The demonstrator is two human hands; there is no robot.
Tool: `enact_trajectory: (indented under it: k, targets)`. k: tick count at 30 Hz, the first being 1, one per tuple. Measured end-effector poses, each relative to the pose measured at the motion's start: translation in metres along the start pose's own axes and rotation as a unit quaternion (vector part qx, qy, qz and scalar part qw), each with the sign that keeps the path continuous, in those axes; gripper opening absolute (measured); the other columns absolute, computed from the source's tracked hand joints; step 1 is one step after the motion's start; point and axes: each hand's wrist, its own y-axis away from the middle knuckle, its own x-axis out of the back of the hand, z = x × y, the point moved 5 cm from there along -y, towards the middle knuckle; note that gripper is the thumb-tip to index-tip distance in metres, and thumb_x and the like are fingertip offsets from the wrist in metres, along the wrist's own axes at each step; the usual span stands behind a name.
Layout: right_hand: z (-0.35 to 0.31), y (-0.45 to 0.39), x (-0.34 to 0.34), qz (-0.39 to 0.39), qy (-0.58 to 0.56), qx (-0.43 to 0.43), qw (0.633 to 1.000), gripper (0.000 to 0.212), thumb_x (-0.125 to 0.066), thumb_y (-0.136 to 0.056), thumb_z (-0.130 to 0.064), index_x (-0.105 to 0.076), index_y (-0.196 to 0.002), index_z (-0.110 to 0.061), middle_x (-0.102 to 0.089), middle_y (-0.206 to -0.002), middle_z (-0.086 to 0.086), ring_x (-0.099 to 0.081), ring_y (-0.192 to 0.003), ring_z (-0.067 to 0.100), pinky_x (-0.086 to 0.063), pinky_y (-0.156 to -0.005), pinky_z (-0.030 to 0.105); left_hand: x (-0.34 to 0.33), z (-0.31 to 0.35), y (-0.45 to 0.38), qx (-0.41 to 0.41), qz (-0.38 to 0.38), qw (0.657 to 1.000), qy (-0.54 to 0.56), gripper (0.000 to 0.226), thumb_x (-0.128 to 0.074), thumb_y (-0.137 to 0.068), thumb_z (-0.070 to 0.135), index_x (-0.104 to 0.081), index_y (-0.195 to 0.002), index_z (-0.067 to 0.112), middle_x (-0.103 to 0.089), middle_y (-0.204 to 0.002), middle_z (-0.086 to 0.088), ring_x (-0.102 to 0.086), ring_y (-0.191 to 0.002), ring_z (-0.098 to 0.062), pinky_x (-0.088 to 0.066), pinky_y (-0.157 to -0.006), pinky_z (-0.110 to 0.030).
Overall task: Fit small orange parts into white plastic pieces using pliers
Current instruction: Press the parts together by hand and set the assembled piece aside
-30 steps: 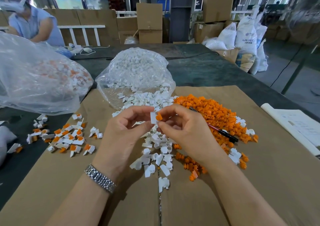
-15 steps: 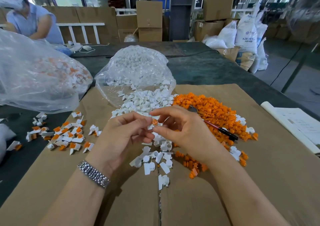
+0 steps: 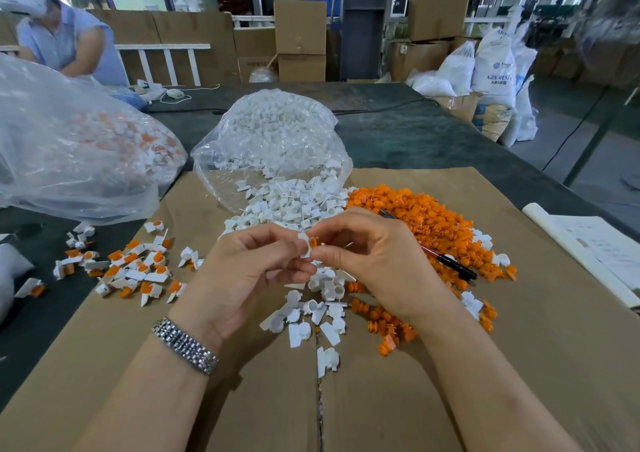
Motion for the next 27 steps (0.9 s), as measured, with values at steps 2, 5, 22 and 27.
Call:
enact_trajectory:
  k: [2, 5, 22, 27]
  targets:
    - [-0.001, 0.001, -0.001, -0.006, -0.004, -0.005, 1.0, 0.027, -0.08, -0.085, -0.019, -0.075, -0.111, -0.02, -0.068, -0.101, -0.002, -0.068, -0.094, 0.011, -0.056, -0.085, 0.023, 0.0, 0.0, 0.0, 0.005, -0.005, 1.0, 0.0, 0.01, -0.076, -0.072, 0.004, -0.075, -0.081, -0.001, -0.072, -0.081, -0.022, -0.073, -0.069, -0.027, -0.06, -0.062, -0.026]
    - [-0.001, 0.001, 0.004, -0.019, -0.04, -0.023, 0.999, 0.036, -0.081, -0.084, -0.019, -0.071, -0.118, -0.024, -0.068, -0.101, -0.001, -0.069, -0.092, 0.011, -0.056, -0.084, 0.023, 0.001, 0.0, -0.001, 0.004, 0.007, 1.0, 0.007, 0.012, -0.078, -0.068, 0.005, -0.076, -0.079, 0.0, -0.072, -0.081, -0.023, -0.073, -0.068, -0.028, -0.06, -0.06, -0.026]
    - [0.003, 0.001, 0.0, -0.007, 0.051, -0.044, 0.998, 0.03, -0.08, -0.086, -0.021, -0.073, -0.115, -0.022, -0.073, -0.103, -0.009, -0.069, -0.097, 0.005, -0.056, -0.09, 0.025, 0.004, -0.006, -0.005, 0.034, 0.022, 0.999, 0.027, 0.021, -0.085, -0.063, 0.01, -0.079, -0.082, 0.004, -0.073, -0.091, -0.026, -0.075, -0.075, -0.028, -0.061, -0.065, -0.027]
    - [0.002, 0.002, 0.0, -0.009, 0.055, -0.027, 0.998, 0.023, -0.077, -0.088, -0.017, -0.075, -0.111, -0.019, -0.073, -0.1, -0.007, -0.07, -0.095, 0.007, -0.057, -0.089, 0.028, 0.003, -0.01, -0.006, 0.052, 0.002, 0.998, 0.023, 0.02, -0.086, -0.067, 0.008, -0.079, -0.085, 0.004, -0.071, -0.087, -0.025, -0.074, -0.077, -0.03, -0.062, -0.069, -0.029]
